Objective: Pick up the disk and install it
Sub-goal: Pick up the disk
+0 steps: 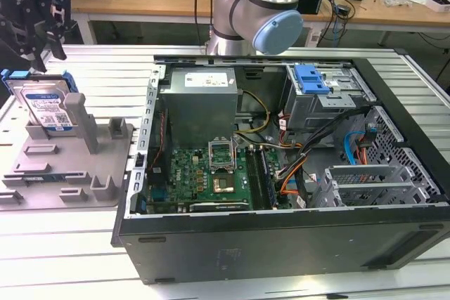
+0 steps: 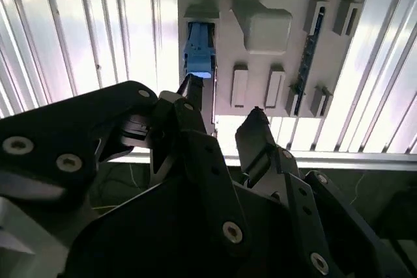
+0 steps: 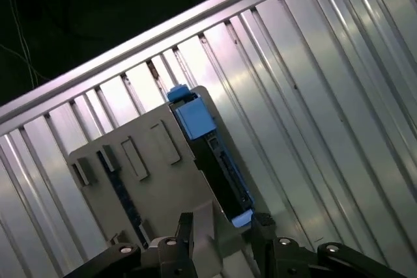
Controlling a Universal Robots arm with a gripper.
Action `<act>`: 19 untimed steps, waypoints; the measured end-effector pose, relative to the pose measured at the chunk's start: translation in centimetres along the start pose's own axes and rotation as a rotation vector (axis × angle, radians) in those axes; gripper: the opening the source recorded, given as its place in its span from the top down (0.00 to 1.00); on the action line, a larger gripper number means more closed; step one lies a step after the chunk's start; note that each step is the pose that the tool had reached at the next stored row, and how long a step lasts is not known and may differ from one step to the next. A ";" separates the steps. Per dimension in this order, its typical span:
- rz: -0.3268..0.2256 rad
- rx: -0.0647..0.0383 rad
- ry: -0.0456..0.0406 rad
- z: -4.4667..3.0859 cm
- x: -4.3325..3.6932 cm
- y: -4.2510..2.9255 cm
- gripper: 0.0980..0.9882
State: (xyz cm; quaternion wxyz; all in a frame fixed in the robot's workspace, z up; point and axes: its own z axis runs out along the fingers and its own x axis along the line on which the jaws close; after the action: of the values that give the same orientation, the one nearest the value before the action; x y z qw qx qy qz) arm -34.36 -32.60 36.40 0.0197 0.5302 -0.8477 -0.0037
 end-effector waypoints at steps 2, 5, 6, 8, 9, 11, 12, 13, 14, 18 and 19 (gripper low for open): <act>-0.058 0.015 -0.0047 0.12 0.00 0.00 0.57; -0.117 0.030 -0.0096 0.22 0.00 -0.01 0.57; -0.154 0.036 -0.0112 0.26 -0.01 -0.01 0.57; -0.197 0.038 -0.0110 0.27 -0.01 -0.01 0.57; -0.223 0.038 -0.0107 0.27 -0.01 -0.01 0.57; -0.266 0.039 -0.0103 0.28 -0.01 -0.01 0.57; -0.297 0.040 -0.0099 0.28 -0.01 -0.01 0.57; -0.313 0.040 -0.0097 0.29 -0.01 -0.01 0.57; -0.328 0.041 -0.0096 0.29 -0.01 -0.01 0.57; -0.336 0.041 -0.0094 0.29 -0.01 -0.01 0.57; -0.336 0.041 -0.0094 0.29 -0.02 -0.01 0.57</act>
State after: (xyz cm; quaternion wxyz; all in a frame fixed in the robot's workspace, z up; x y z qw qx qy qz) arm -34.35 -32.59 36.11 0.0039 0.6646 -0.7472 0.0080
